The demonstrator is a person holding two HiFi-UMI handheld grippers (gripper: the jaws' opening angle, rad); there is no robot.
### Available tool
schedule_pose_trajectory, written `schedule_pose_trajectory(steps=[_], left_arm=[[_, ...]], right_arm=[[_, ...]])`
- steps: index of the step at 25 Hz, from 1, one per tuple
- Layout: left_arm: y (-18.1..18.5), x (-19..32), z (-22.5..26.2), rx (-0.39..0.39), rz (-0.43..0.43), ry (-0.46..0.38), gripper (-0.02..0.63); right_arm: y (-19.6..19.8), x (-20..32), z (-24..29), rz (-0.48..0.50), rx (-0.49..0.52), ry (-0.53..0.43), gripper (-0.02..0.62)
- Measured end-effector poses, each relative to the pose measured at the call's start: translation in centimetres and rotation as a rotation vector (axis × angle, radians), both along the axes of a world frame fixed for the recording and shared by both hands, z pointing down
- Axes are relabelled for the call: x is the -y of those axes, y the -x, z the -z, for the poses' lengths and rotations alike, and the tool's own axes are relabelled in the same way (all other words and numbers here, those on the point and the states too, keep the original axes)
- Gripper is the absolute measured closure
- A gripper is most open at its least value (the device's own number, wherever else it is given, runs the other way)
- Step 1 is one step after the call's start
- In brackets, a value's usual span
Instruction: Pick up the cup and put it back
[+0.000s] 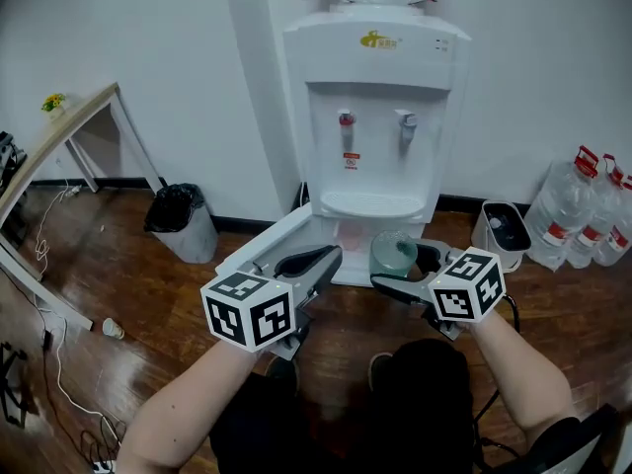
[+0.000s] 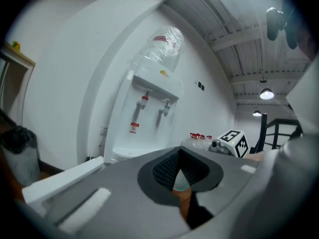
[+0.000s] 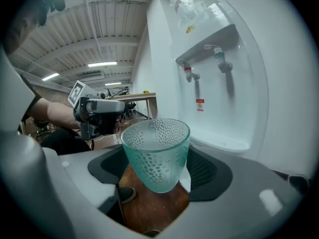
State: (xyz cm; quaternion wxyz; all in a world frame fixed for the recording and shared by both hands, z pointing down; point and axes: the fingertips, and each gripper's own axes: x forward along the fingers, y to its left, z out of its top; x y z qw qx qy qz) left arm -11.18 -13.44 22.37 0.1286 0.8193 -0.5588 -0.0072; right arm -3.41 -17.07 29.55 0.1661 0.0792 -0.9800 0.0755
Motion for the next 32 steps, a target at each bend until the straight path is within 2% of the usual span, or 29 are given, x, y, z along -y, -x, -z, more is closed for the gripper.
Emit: schedule_pose_trajectory(steps=[2,5,7,9,12,14,18,22,32], left_arm=[[-0.2,-0.7,1.3,0.03,0.007,-0.021,0.397],[-0.3,-2.0,4.0,-0.01,0.04,-0.138,0.397],[-0.1,-2.7,4.5,-0.016,0.053,-0.176,0.397],[0.1,-3.0,4.0,0.017,0.058,-0.163,0.396],[0.0,-3.3,2.3,0.132,0.053,-0.12,0.397],[-0.3,-3.4,1.4,0.18,0.046,-0.098,0.397],[-0.6,-3.2,1.1,0.191,0.027,-0.09,0.397],[-0.9,-2.8,0.2,0.254,0.009,-0.079,0.397],[-1.2,-1.6,-0.4,0.251,-0.009,-0.066,0.397]], right_arm=[[0.2,-0.9,0.9,0.041,-0.004,-0.009,0.229],[0.3,-1.8,2.3,0.091,-0.014,-0.058,0.229],[0.4,-2.1,2.9,0.115,-0.012,-0.067,0.229],[0.7,-2.3,3.1,0.136,-0.014,-0.057,0.229],[0.7,-3.0,2.6,0.179,-0.043,-0.057,0.229],[0.7,-3.2,2.5,0.191,-0.054,-0.058,0.229],[0.3,-3.2,3.0,0.192,-0.042,-0.056,0.229],[-0.3,-3.1,3.0,0.198,-0.042,-0.039,0.229],[-0.7,-3.4,1.9,0.199,-0.067,-0.03,0.229]])
